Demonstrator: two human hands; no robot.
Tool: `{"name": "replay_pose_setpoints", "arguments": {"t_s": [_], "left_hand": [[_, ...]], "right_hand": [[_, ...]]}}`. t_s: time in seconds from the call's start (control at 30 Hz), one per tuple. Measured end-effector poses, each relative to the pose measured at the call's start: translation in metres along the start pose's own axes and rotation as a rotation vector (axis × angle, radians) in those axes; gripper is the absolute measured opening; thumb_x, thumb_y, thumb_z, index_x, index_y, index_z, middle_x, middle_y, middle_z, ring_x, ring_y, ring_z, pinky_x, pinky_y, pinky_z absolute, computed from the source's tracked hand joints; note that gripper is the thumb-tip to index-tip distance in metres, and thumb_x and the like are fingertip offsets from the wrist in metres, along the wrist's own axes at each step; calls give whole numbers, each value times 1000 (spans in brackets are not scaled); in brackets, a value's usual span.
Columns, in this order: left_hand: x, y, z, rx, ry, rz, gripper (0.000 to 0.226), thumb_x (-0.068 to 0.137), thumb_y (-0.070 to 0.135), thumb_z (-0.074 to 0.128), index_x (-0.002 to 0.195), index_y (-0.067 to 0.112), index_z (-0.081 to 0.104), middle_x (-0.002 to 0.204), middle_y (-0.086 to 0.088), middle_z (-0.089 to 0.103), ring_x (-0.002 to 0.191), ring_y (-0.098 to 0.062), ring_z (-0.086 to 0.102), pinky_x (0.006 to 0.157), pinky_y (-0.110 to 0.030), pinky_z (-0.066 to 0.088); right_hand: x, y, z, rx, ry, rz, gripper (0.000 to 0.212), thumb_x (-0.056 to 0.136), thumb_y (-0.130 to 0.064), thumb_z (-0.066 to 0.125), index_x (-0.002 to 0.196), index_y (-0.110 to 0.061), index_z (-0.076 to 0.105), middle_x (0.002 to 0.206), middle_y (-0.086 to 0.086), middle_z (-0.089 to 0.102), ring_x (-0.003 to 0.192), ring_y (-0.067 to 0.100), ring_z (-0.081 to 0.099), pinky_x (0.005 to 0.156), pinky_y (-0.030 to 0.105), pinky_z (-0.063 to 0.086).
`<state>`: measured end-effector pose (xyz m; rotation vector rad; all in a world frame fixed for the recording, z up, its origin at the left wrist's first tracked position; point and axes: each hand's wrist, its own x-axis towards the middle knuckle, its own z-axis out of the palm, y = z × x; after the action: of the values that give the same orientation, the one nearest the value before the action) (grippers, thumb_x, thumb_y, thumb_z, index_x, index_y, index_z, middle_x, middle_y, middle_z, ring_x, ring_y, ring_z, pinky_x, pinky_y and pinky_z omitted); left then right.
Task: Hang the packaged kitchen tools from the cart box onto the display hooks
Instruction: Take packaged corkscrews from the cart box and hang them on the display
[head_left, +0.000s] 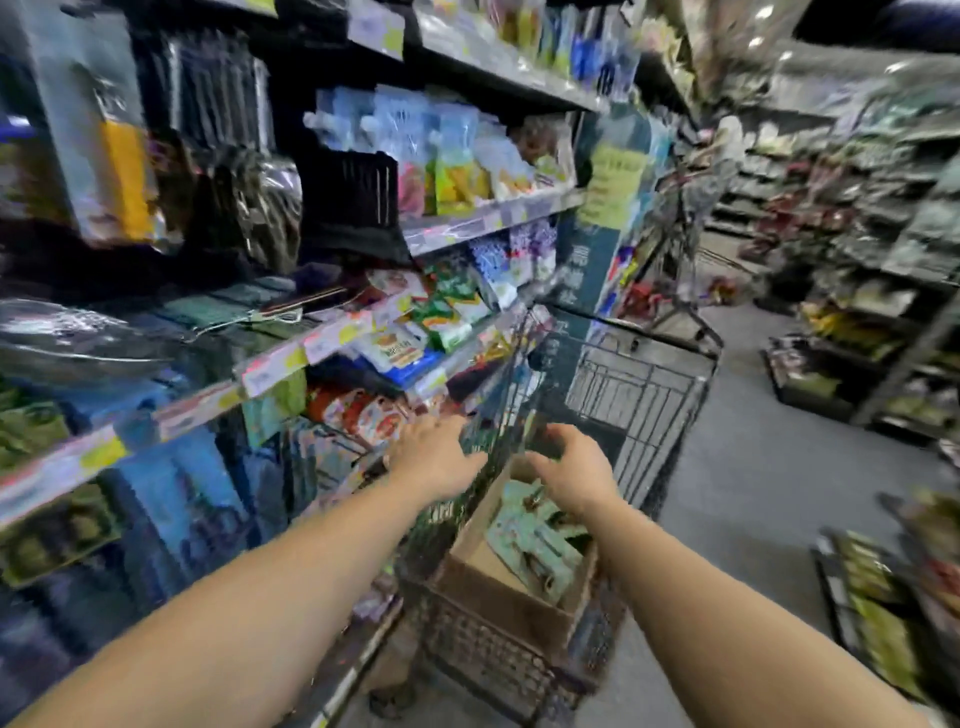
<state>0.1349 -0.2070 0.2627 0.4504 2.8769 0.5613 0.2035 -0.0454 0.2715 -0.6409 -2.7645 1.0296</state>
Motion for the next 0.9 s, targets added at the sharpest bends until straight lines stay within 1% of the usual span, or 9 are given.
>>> {"name": "replay_pose_setpoints", "arguments": {"t_s": [0.1,0.2,0.27,0.43,0.5,0.6,0.67,0.77,0.9], "left_hand": [[60,1,20,20,-87,24,68,91,61,51,148,26,39,151,-12,39,137,-35,37,110,-45,38],[107,-5,42,6,-164,16,66,92,59,51,150,29,37,151,-11,37,139,-34,36,110,-45,37],[129,-11,59,-18,-226,-9,67,93,59,51,150,27,36,152,-12,36,139,-35,35,111,-45,36],[170,-25,104,-35,-340,-93,66,94,58,52,150,28,35,153,-13,35,138,-37,35,112,-45,35],[177,-29,116,-34,-340,-109,67,93,58,53,150,27,36,151,-12,38,137,-36,38,111,-43,37],[190,-33,143,-59,-329,-166,68,93,57,55,149,24,37,146,-12,44,134,-34,43,109,-38,36],[197,-32,162,-80,-344,-222,67,93,55,56,149,23,37,145,-13,46,135,-32,42,110,-38,34],[209,-27,196,-141,-366,-324,70,91,53,60,150,24,35,147,-12,46,136,-32,41,111,-39,35],[225,-8,241,-234,-379,-456,72,89,43,66,152,25,33,146,-14,46,134,-33,44,110,-38,37]], "right_hand": [[52,34,-6,2,-10,147,60,92,-36,63,146,-19,40,137,5,54,73,6,57,52,15,43],[99,62,7,-37,-7,241,57,90,-32,66,141,-19,45,115,1,63,63,2,52,56,22,48],[121,79,27,-65,-78,305,56,89,-31,68,139,-20,46,99,-4,63,69,10,58,71,33,56],[165,122,80,-96,-261,381,61,88,-32,67,142,-18,44,135,5,58,110,22,63,94,39,53],[178,135,92,-106,-292,407,60,88,-29,68,141,-19,44,128,5,60,105,21,62,90,35,54],[202,160,116,-150,-388,420,55,90,-27,64,141,-19,44,118,6,62,86,18,60,66,25,50],[218,180,132,-192,-458,400,57,90,-29,65,141,-20,43,128,7,61,96,22,62,75,28,51],[240,214,151,-216,-555,395,56,89,-29,67,139,-19,44,129,9,60,109,26,61,90,34,51],[273,261,170,-228,-670,392,56,87,-33,69,136,-20,46,122,5,63,105,25,62,89,33,51]]}}
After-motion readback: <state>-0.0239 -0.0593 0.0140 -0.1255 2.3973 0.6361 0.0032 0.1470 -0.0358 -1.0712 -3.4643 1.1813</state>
